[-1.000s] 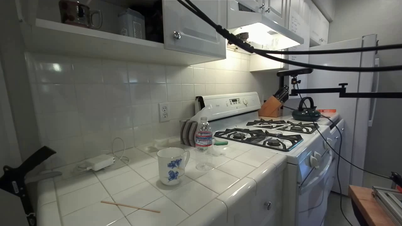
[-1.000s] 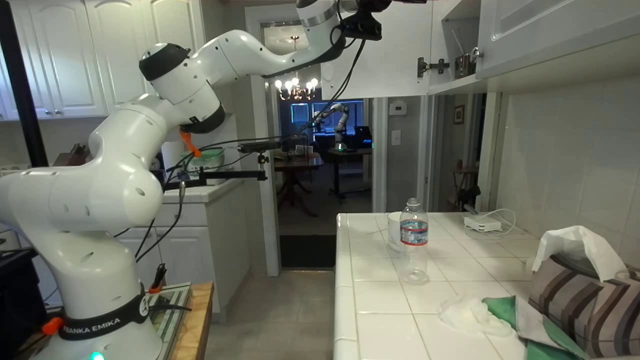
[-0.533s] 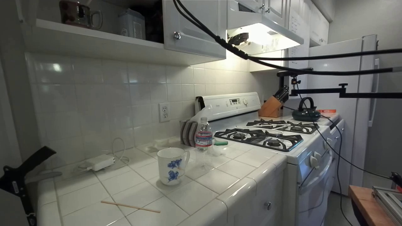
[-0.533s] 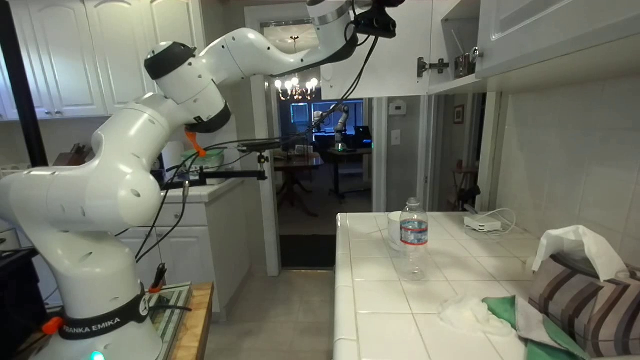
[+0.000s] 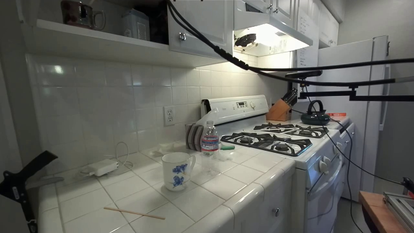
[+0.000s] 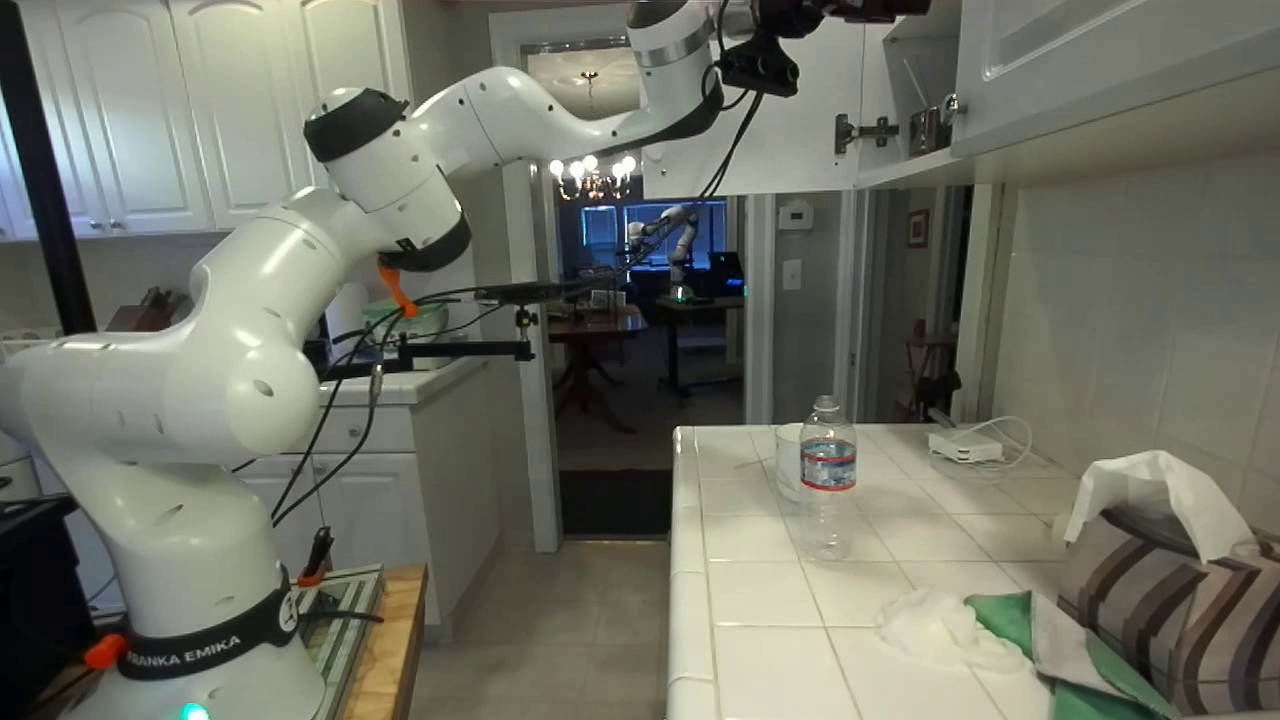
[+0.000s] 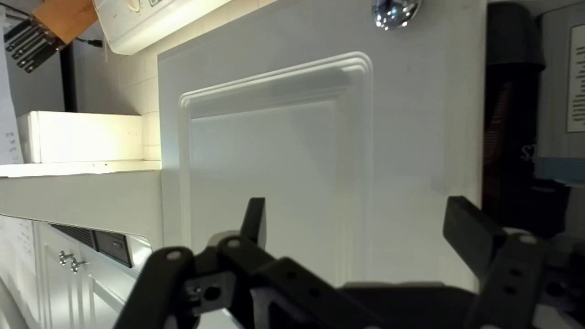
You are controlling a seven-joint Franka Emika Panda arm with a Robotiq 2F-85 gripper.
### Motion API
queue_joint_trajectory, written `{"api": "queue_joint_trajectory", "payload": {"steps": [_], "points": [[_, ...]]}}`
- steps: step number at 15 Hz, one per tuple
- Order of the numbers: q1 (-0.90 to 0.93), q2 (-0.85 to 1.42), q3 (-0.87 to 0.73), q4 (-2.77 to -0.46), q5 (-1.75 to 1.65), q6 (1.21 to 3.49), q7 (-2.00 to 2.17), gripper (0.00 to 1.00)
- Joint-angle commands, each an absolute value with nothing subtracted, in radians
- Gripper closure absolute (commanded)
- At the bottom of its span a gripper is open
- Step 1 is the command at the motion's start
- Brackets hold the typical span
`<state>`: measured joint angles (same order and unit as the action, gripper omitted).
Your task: Move the bottle to the left. Then, open the right door of the wall cabinet, retrieve a cup, and place it on the counter.
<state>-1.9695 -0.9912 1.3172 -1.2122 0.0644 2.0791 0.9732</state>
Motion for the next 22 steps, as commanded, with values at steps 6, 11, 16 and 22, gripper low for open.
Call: {"api": "queue_joint_trajectory", "payload": {"steps": [6,11,16,22], "points": [[-2.175,-1.025,1.386,-0.95,0.111,1.932,0.965,0.0],[-2.266,-1.039,1.409,-0.814,0.141,1.859,0.962,0.0],[-2.35,-1.062,1.413,-0.706,0.182,1.814,0.961,0.0],[-2.435,-1.09,1.376,-0.605,0.19,1.727,0.991,0.0]]}}
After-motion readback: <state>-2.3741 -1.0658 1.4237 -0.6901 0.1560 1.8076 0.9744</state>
